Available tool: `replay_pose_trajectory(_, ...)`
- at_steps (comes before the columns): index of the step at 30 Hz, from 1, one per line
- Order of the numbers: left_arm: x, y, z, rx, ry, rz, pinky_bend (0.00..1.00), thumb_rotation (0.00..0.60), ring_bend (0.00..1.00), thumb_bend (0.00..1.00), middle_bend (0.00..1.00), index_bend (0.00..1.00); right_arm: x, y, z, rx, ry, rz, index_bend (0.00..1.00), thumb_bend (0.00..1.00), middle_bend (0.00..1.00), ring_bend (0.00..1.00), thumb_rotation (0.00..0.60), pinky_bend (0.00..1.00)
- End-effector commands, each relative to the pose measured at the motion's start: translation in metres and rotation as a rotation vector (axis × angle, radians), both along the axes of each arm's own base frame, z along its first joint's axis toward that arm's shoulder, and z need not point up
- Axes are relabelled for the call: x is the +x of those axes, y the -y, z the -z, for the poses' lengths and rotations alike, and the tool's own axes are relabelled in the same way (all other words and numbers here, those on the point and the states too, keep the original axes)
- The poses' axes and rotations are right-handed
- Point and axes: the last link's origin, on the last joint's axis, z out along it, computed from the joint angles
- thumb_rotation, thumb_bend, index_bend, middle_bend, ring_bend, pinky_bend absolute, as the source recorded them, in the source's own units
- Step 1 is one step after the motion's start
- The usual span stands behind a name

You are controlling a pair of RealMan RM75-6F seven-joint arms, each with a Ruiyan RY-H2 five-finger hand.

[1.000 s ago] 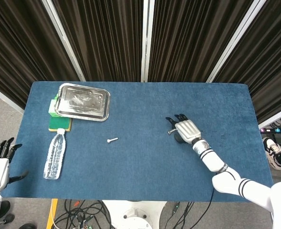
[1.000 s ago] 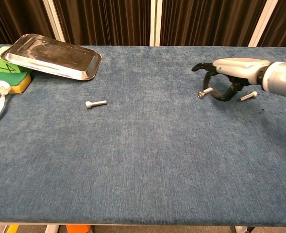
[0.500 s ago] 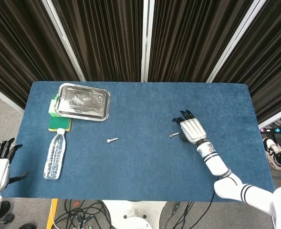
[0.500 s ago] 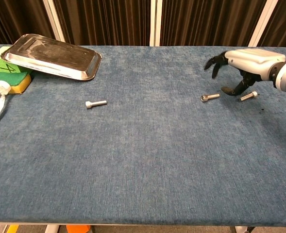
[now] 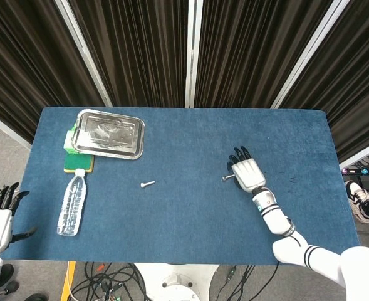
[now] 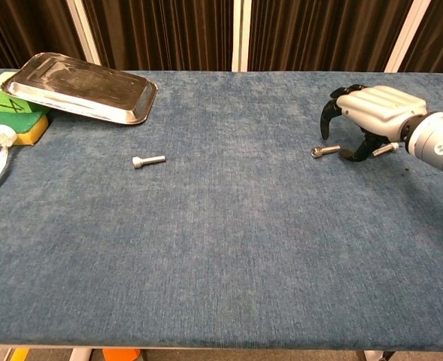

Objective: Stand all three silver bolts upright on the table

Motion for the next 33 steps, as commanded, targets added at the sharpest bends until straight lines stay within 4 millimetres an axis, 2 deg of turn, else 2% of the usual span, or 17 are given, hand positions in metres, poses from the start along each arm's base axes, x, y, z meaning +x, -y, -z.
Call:
replay_pose_trajectory(1, 0.000, 0.000, 0.000, 0.000, 0.001, -0.001, 0.00, 0.600, 0.00, 0.06, 0.04, 0.19, -0.002, 0.000, 0.001, 0.003, -0.004, 0.007, 0.44, 0.26, 0.22, 0.00, 0.600, 0.00)
replay_pose_trajectory(11, -0.001, 0.001, 0.000, 0.001, 0.002, -0.001, 0.00, 0.600, 0.00, 0.06, 0.04, 0.19, -0.001, 0.003, 0.004, 0.006, -0.009, 0.018, 0.50, 0.27, 0.22, 0.00, 0.600, 0.00)
replay_pose_trajectory(16, -0.001, 0.001, 0.000, 0.002, 0.003, -0.003, 0.00, 0.600, 0.00, 0.06, 0.04, 0.19, -0.002, 0.004, 0.005, 0.011, -0.018, 0.026, 0.50, 0.31, 0.23, 0.00, 0.600, 0.00)
replay_pose_trajectory(23, -0.002, 0.003, -0.001, 0.005, 0.001, -0.004, 0.00, 0.600, 0.00, 0.06, 0.04, 0.19, 0.001, 0.005, 0.003, -0.004, -0.024, 0.005, 0.56, 0.42, 0.25, 0.00, 0.600, 0.00)
replay_pose_trajectory(33, -0.002, 0.004, -0.001, 0.008, 0.003, -0.002, 0.00, 0.600, 0.00, 0.06, 0.04, 0.19, 0.015, 0.009, -0.010, -0.063, -0.203, -0.151, 0.57, 0.45, 0.25, 0.00, 0.600, 0.00)
